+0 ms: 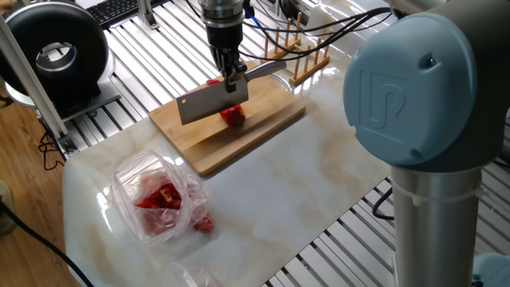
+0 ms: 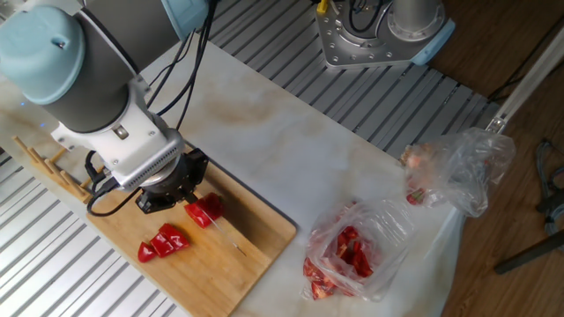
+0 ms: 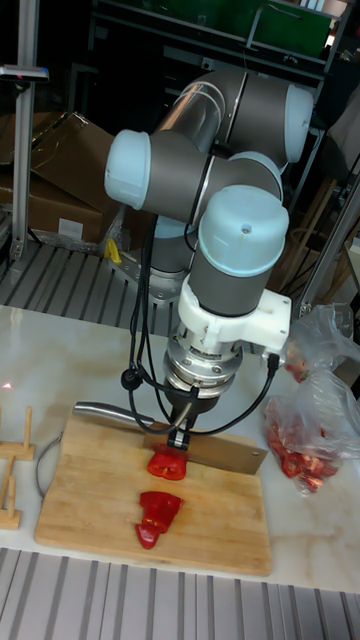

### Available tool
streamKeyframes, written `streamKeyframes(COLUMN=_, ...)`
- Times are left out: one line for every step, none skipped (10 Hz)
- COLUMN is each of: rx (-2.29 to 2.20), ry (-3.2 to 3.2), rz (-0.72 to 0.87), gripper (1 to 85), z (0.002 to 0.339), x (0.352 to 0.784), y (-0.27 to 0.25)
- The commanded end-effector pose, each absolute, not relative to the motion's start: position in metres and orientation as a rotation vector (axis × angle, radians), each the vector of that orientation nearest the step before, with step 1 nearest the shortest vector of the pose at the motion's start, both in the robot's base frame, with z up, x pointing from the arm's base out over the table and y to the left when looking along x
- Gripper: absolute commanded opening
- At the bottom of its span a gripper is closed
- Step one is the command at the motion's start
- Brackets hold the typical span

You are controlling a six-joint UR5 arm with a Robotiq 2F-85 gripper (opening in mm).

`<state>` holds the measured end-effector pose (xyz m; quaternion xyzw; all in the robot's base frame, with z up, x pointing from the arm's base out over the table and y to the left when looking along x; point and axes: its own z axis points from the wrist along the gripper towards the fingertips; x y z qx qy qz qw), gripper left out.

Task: Chop the chili peppers

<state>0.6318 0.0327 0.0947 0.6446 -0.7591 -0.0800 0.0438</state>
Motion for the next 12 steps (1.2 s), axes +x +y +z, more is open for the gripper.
streamKeyframes(rx=1.975, ry=-2.332, rz=-0.244, gripper=1.3, z=0.093, x=0.634, y=0.033)
streamKeyframes(rx=1.977, ry=-2.334, rz=-0.241, gripper=1.3, z=0.092, x=0.635, y=0.033)
streamKeyframes(rx=1.978, ry=-2.337, rz=-0.235, gripper=1.3, z=0.089, x=0.637, y=0.033)
streamKeyframes(rx=1.979, ry=-2.338, rz=-0.230, gripper=1.3, z=0.086, x=0.638, y=0.033)
streamKeyframes(rx=1.982, ry=-2.341, rz=-0.226, gripper=1.3, z=0.082, x=0.639, y=0.033)
streamKeyframes(rx=1.984, ry=-2.343, rz=-0.231, gripper=1.3, z=0.081, x=0.639, y=0.034)
streamKeyframes(rx=1.985, ry=-2.341, rz=-0.233, gripper=1.3, z=0.081, x=0.639, y=0.034)
streamKeyframes(rx=1.985, ry=-2.337, rz=-0.231, gripper=1.3, z=0.081, x=0.638, y=0.033)
streamKeyframes(rx=1.987, ry=-2.333, rz=-0.227, gripper=1.3, z=0.080, x=0.638, y=0.033)
streamKeyframes(rx=1.990, ry=-2.329, rz=-0.229, gripper=1.3, z=0.079, x=0.637, y=0.033)
streamKeyframes(rx=1.995, ry=-2.324, rz=-0.227, gripper=1.3, z=0.079, x=0.637, y=0.033)
streamKeyframes(rx=2.000, ry=-2.320, rz=-0.227, gripper=1.3, z=0.078, x=0.636, y=0.033)
